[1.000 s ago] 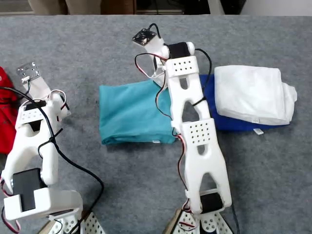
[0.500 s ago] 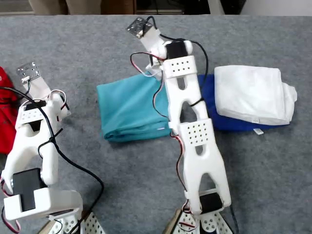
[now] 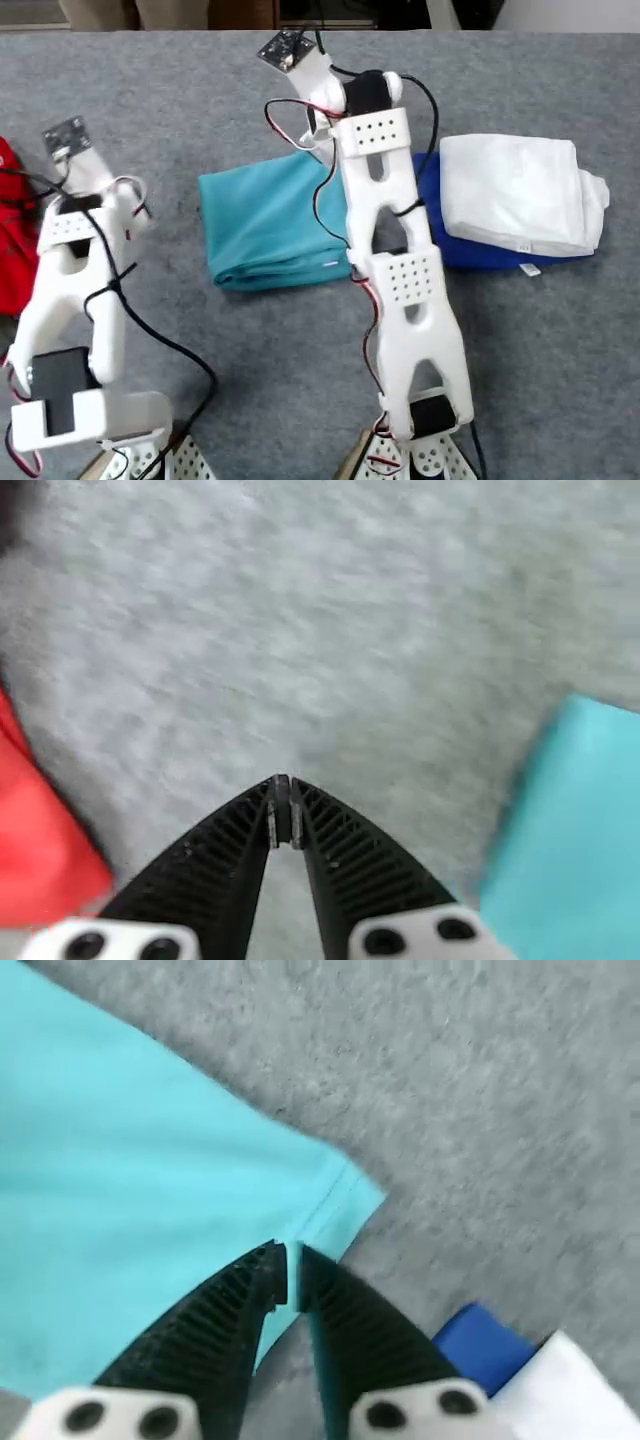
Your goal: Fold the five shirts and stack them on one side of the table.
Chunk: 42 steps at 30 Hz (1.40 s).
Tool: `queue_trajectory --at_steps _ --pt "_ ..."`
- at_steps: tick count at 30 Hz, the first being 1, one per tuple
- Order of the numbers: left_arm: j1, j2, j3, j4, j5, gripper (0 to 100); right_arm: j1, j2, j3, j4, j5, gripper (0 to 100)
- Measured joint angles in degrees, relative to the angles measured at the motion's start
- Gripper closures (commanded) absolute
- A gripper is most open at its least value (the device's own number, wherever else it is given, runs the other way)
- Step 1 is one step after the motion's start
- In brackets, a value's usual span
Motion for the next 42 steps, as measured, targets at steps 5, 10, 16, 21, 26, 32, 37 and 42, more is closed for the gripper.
queue_trajectory --at_steps 5,10,16,21,26,32,37,42 --pt "9.32 -2.02 -4.84 6.42 4.48 98 0.0 -14.15 23.47 0.0 -5.19 99.5" --pt "16.09 -1.49 -5.71 3.6 6.33 98 0.0 -30.33 50.55 -3.52 -6.15 99.5" --pt "17.32 7.3 -7.21 -3.34 9.05 98 0.18 -42.2 79.47 -18.11 -7.38 99.5" --pt "17.32 16.0 -11.34 -3.96 9.41 98 1.49 -43.52 91.87 -25.67 -8.18 99.4" --pt "17.23 20.4 -14.68 -3.96 9.58 98 4.13 -43.6 98.99 -31.3 -5.98 99.4" --pt "16.09 20.57 -16.18 -3.16 9.58 98 4.31 -45.01 103.65 -33.67 -3.43 99.4" --pt "16.09 20.57 -20.4 2.2 9.58 98 4.31 -50.2 99.43 -29.54 -2.81 99.4" --pt "16.09 20.57 -21.54 3.16 9.58 98 4.31 -53.71 91.25 -25.93 -2.2 99.4"
